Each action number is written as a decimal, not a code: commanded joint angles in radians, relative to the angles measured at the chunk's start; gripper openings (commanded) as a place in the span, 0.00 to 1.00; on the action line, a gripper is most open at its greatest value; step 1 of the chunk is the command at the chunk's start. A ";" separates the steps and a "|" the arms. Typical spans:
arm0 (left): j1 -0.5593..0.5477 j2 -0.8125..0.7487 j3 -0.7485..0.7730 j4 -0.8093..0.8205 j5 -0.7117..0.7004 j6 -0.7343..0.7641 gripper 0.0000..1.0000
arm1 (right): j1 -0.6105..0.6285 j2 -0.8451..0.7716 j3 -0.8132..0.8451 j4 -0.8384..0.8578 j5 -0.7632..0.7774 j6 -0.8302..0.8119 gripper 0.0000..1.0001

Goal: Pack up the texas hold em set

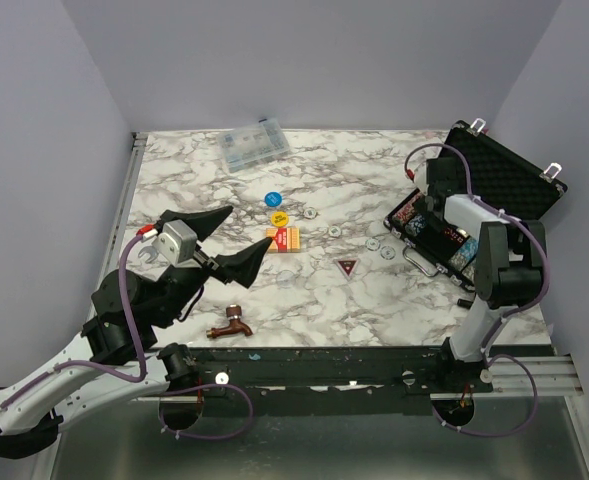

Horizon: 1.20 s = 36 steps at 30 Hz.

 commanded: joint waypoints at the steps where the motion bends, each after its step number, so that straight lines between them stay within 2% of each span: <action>1: -0.008 0.006 -0.007 0.003 -0.016 0.008 0.99 | -0.005 -0.077 0.003 0.012 -0.021 0.100 0.99; 5: -0.008 0.009 -0.006 0.004 -0.013 0.007 0.99 | -0.007 -0.093 -0.012 0.079 0.041 0.190 1.00; 7: -0.007 0.009 -0.007 0.003 -0.013 0.005 0.99 | -0.010 -0.076 -0.037 0.160 0.094 0.201 0.93; 10: -0.008 0.015 -0.007 0.004 -0.014 0.008 0.99 | -0.019 -0.031 -0.051 0.255 0.169 0.182 0.65; 15: -0.008 0.024 -0.007 0.004 -0.015 0.011 0.99 | -0.066 0.068 0.007 0.243 0.191 0.180 0.34; 18: -0.008 0.033 -0.009 0.004 -0.018 0.015 0.99 | -0.071 0.103 0.033 0.245 0.219 0.158 0.23; 24: -0.008 0.037 -0.008 0.003 -0.017 0.018 0.99 | -0.073 0.152 0.029 0.238 0.211 0.125 0.12; 34: -0.008 0.049 -0.006 0.003 -0.008 0.015 0.99 | -0.073 0.114 0.002 0.045 -0.084 0.290 0.13; 36: -0.008 0.050 -0.005 0.004 -0.007 0.014 0.99 | -0.074 0.104 -0.012 0.058 -0.071 0.304 0.15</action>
